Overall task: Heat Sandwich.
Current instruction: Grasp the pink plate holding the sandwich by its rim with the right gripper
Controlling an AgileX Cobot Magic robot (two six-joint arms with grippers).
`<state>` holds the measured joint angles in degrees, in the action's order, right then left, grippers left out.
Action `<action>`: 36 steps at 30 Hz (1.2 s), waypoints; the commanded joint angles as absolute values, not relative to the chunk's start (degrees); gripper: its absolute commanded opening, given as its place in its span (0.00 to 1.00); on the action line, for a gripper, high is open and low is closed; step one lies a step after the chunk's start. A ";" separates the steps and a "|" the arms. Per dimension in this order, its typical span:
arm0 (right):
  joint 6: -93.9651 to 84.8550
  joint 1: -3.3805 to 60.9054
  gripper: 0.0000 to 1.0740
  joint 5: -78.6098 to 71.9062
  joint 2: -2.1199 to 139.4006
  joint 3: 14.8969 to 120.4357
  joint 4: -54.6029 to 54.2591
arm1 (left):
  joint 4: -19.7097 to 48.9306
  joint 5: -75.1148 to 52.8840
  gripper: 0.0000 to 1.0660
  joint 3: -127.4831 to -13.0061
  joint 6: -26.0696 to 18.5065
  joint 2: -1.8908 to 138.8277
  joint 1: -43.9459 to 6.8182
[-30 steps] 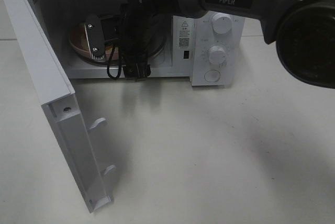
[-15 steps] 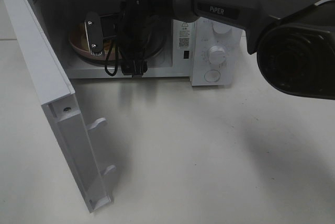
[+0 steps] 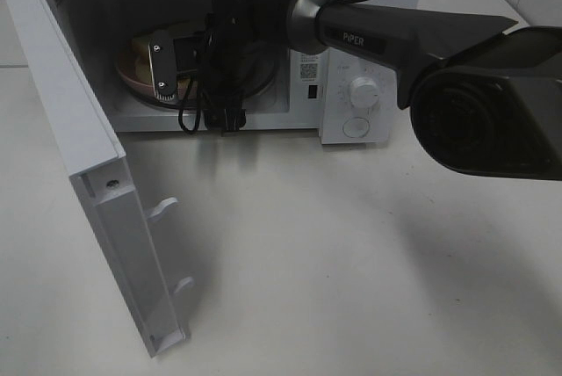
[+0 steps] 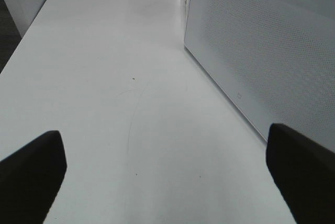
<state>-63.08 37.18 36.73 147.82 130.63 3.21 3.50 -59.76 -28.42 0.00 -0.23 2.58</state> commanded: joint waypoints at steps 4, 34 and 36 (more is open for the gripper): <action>-64.57 36.78 0.82 36.27 149.43 131.49 2.86 | 3.09 -59.07 0.92 -28.25 0.00 -1.38 2.64; -67.84 37.18 0.00 37.64 150.86 131.67 0.00 | 2.75 -59.07 0.92 -28.25 0.00 -1.38 2.64; -69.39 37.18 0.00 38.90 150.46 131.67 -0.46 | 2.75 -59.07 0.92 -28.25 0.00 -1.38 2.64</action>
